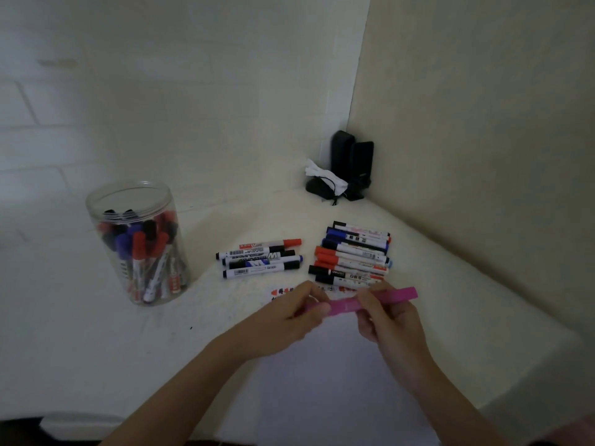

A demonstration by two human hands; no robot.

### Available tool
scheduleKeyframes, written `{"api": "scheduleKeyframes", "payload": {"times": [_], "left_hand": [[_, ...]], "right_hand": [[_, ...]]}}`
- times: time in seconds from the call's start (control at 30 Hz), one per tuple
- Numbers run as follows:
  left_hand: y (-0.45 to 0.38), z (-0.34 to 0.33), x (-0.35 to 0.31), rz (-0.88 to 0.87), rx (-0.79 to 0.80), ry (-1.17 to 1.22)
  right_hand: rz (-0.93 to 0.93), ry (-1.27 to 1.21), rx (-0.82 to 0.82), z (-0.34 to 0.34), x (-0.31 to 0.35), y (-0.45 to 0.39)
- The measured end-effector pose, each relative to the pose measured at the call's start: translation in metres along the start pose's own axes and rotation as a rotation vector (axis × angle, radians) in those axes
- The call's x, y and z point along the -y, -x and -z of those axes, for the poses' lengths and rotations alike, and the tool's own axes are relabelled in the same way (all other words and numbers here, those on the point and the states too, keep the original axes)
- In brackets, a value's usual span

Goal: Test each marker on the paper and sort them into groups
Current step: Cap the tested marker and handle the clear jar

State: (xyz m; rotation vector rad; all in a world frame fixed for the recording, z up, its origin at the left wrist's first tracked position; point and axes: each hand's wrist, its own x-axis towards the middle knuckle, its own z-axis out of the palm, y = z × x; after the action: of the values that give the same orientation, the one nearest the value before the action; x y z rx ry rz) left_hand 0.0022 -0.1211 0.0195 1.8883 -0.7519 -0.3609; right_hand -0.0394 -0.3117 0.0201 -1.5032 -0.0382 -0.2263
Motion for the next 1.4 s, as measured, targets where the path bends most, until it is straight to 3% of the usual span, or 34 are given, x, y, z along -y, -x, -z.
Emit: {"api": "scheduleKeyframes", "payload": {"times": [0.13,0.3,0.43,0.6,0.67,0.77,0.8,0.93,1.1,1.4], "left_hand": [[0.013,0.015,0.011,0.073,-0.184,0.309],[0.014,0.014,0.001,0.071,-0.28,-0.034],[0.004,-0.01,-0.012,-0.091,-0.245,-0.255],[0.011,0.006,-0.001,-0.036,-0.078,-0.262],[0.014,0.011,0.003,0.021,-0.045,-0.177],[0.036,0.043,0.014,0.248,-0.233,0.175],[0.045,0.055,0.018,0.252,-0.286,0.198],[0.032,0.041,0.015,0.069,-0.223,-0.182],[-0.006,0.0,0.027,0.031,-0.33,-0.253],[-0.044,-0.017,0.044,-0.054,-0.397,-0.407]], "right_hand": [[-0.074,-0.148,-0.06,0.008,0.005,-0.009],[-0.062,-0.104,-0.029,0.005,0.011,-0.013],[-0.063,-0.036,0.011,-0.019,0.014,-0.007],[-0.054,0.034,0.076,-0.023,0.015,0.003],[-0.065,0.015,0.03,-0.022,0.011,0.001],[-0.016,-0.113,-0.236,0.018,0.018,-0.014],[0.011,-0.084,-0.27,0.031,0.021,-0.018],[-0.1,0.116,-0.134,0.017,0.002,-0.018],[-0.172,0.086,-0.167,0.011,-0.008,-0.025],[-0.133,0.028,-0.284,0.035,-0.02,-0.045]]}}
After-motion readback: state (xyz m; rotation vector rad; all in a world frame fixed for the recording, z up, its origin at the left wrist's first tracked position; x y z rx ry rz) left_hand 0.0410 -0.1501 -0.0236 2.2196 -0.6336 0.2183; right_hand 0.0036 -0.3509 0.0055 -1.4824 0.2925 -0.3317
